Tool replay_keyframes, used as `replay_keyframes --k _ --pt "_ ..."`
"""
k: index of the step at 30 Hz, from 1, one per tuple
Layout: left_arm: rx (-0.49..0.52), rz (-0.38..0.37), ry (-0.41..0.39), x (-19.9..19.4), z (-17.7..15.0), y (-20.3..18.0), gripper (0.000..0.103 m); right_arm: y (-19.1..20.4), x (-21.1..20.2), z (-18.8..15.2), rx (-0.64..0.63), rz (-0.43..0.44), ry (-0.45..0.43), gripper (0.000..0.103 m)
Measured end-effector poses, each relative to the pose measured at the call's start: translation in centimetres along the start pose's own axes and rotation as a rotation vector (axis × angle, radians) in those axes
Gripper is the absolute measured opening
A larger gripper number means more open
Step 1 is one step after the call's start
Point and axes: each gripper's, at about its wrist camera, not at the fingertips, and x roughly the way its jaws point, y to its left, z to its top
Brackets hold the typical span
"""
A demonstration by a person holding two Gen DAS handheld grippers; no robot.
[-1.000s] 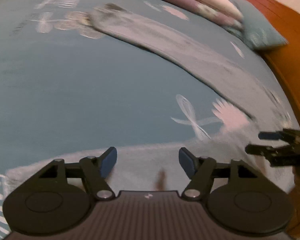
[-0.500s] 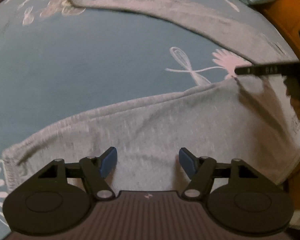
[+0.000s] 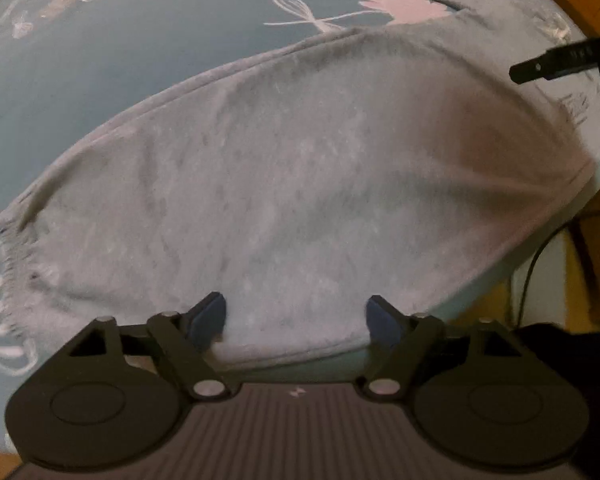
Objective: Fold clothes
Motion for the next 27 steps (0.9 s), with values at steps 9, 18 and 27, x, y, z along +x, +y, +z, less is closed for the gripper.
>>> replay_keyframes --k 9,18,27 --pt "-0.052 -0.025 -0.066 -2.3 0.8 1.6 0.085 4.9 -1.5 -0.2 -0.159 0.104 -0.052 0.096" --pt "-0.190 0.108 -0.099 0.0 0.1 6.5 0.085 13.0 -1.1 -4.9 -0.411 0.326 0.067 0.095" --pt "-0.311 0.077 -0.175 -1.8 1.4 9.9 0.085 14.7 -1.1 -6.2 -0.389 0.357 0.107 0.096"
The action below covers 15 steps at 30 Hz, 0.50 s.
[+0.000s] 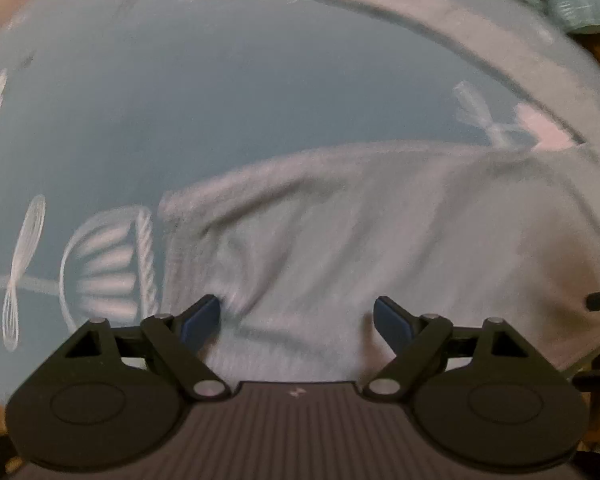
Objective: Fold clothes
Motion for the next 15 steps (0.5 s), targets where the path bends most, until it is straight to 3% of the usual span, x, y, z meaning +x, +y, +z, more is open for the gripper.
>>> replay_keyframes --k 3,7,8,10,12,15 --pt "-0.003 -0.071 -0.049 0.3 1.2 -0.4 0.085 -0.3 0.1 0.4 0.017 -0.023 -0.004 0.096" --pt "-0.058 -0.040 -0.045 2.9 1.9 1.1 0.081 -0.7 -0.1 0.8 0.045 -0.026 -0.006 0.096" --pt "-0.074 -0.029 -0.063 2.9 2.1 1.5 0.086 -0.7 -0.3 0.8 0.044 -0.029 -0.008 0.096" --pt "-0.107 0.004 -0.086 2.2 2.5 2.0 0.083 -0.6 -0.5 0.6 0.034 -0.038 -0.012 0.096" --pt "-0.143 -0.011 -0.108 1.2 2.7 2.2 0.083 -0.5 -0.6 0.5 0.036 -0.041 -0.011 0.096" --pt "-0.116 -0.046 -0.096 -0.1 2.7 1.3 0.083 -0.5 -0.5 0.5 0.059 -0.054 -0.007 0.096"
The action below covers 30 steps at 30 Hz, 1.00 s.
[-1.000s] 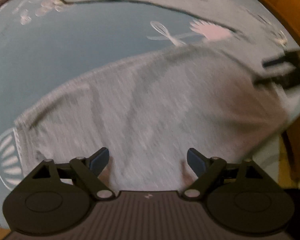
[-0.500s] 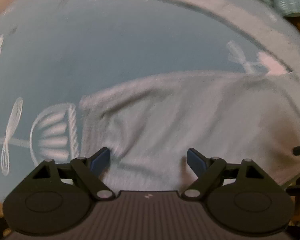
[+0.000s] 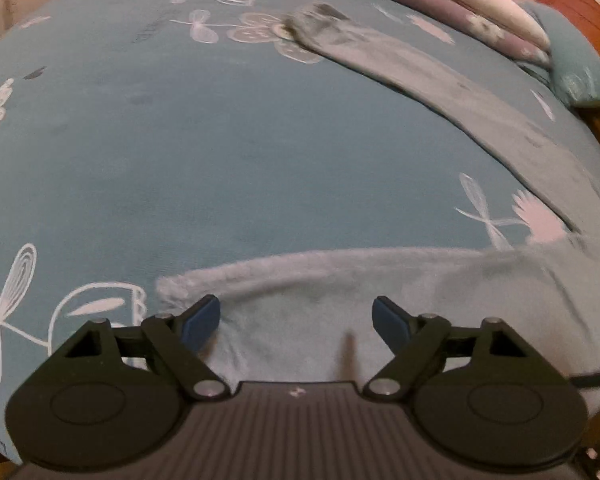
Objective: Fold clothes
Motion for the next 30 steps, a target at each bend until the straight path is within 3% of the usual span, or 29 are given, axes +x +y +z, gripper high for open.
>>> replay_keyframes --k 3,7,11,14,17,23,30 --pt "0.066 -0.046 0.042 -0.2 -0.3 -1.9 0.083 -0.6 -0.7 0.1 0.033 -0.030 -0.019 0.096" --pt "0.198 -0.114 0.092 0.3 -0.4 -5.6 0.083 -3.2 -2.7 0.6 0.070 -0.139 -0.096 0.093" --pt "0.313 -0.177 0.120 1.1 -1.7 -10.4 0.084 -9.0 -4.2 1.3 0.156 -0.266 -0.155 0.066" --pt "0.358 -0.137 0.160 2.2 -3.1 -12.1 0.084 -13.2 -4.9 1.8 0.190 -0.340 -0.190 0.061" --pt "0.327 -0.085 0.220 3.1 -4.4 -12.5 0.084 -16.4 -5.0 2.6 0.143 -0.405 -0.237 0.056" --pt "0.314 -0.029 0.255 3.4 -4.6 -13.0 0.092 -21.5 -2.4 4.3 0.165 -0.367 -0.243 0.039" --pt "0.297 0.028 0.280 3.8 -4.2 -14.2 0.092 -22.8 -1.0 6.9 0.162 -0.337 -0.269 0.039"
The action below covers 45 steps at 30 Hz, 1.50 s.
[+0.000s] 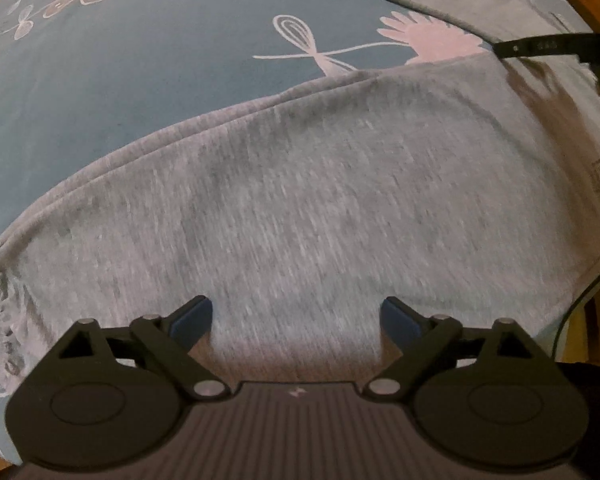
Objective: Fold clothes
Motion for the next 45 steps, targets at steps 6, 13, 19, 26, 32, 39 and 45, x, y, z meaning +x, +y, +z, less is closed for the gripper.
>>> replay_keyframes --k 6,13,19,26,32,39,45 --pt "0.024 -0.006 -0.038 -1.3 0.2 -0.6 0.092 0.8 -3.0 -1.3 0.012 0.097 0.032 0.040" --pt "-0.003 0.016 -0.011 -0.6 -0.9 0.0 0.092 2.8 0.3 -1.1 -0.097 0.055 0.007 0.043" --pt "-0.040 -0.054 -0.118 -2.9 0.3 0.0 0.092 2.9 -2.1 0.4 -0.087 0.076 0.005 0.044" --pt "0.014 -0.132 -0.245 -2.1 3.6 -0.4 0.092 7.0 -2.3 -2.4 -0.242 0.143 0.117 0.044" --pt "-0.083 -0.056 -0.252 0.0 5.4 3.0 0.092 3.6 0.4 0.5 -0.056 0.125 0.096 0.051" --pt "-0.077 -0.106 -0.281 -3.3 5.9 1.9 0.092 2.4 -4.4 -1.4 0.062 0.160 0.103 0.061" --pt "-0.019 -0.354 -0.260 -2.1 7.1 -2.5 0.092 4.6 -5.9 -6.3 0.005 0.204 0.212 0.062"
